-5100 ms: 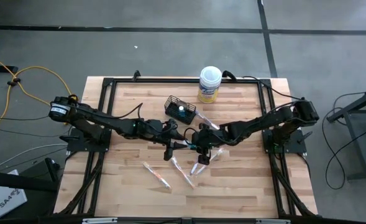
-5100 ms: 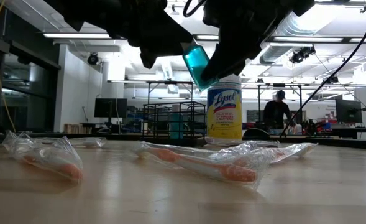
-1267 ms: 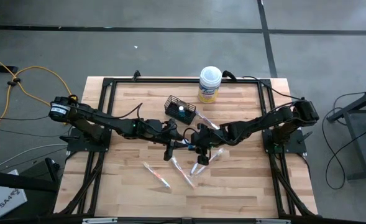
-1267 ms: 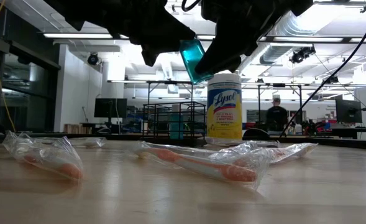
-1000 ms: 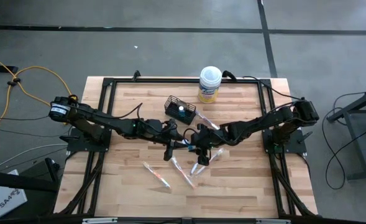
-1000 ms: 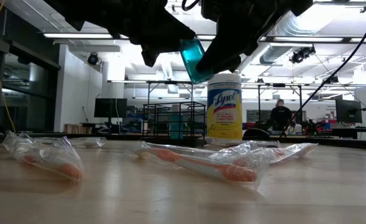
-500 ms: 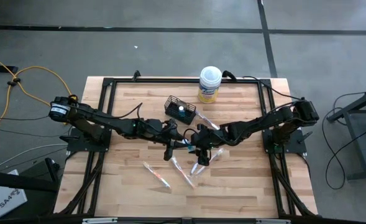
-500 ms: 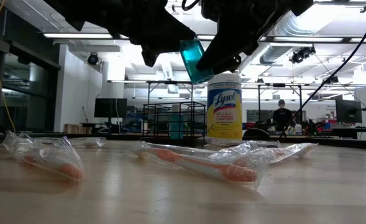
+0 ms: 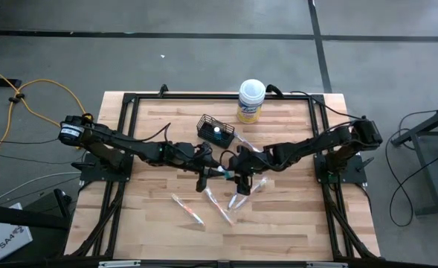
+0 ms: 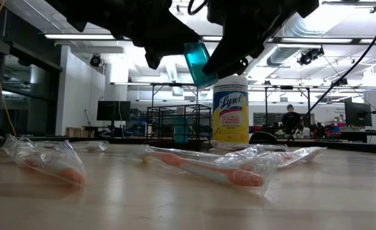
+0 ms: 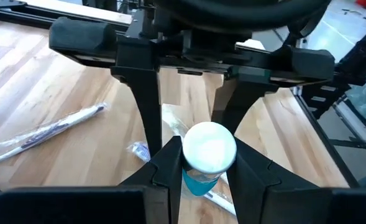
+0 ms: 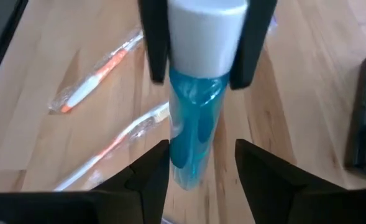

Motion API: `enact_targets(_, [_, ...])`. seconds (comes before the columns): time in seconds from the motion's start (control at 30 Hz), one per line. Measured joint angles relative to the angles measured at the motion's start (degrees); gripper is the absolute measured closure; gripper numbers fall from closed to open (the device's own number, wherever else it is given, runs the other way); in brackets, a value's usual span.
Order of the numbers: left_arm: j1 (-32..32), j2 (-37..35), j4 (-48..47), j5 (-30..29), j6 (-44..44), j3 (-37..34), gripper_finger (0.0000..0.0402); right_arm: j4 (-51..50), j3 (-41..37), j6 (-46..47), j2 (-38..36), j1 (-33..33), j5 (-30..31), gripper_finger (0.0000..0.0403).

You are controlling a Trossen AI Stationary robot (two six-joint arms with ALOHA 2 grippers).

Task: Pick & Place toothbrushing station
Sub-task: Put the blue mouthwash into the black mesh organizer

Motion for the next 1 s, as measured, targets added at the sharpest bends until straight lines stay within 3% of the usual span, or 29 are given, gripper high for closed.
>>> enact_targets(0.1, [0.0, 0.0, -0.2, -0.2, 0.0, 0.0, 0.0313, -1.1, 0.0, 0.0, -0.3, -0.9, -0.4, 0.0229])
enact_targets(0.37, [0.0, -0.2, -1.9, 0.2, -0.2, 0.0, 0.0313, -1.2, 0.1, 0.0, -2.2, -3.5, -8.7, 0.0229])
enact_targets(0.6, [0.3, -2.9, -5.8, -0.7, 0.5, 0.0, 0.0313, -5.0, 0.0, -1.0, -3.1, -4.2, -8.8, 0.0229])
enact_targets(0.77, [0.3, -5.7, -10.9, -4.8, 2.7, 0.0, 0.0313, -6.8, 0.0, -1.1, -3.1, -4.9, -8.7, 0.0229])
enact_targets(1.0, [2.4, -7.7, -15.7, -7.3, -2.6, 0.0, 0.0313, -7.5, 0.0, -0.1, -3.1, -4.7, -9.0, 0.0229])
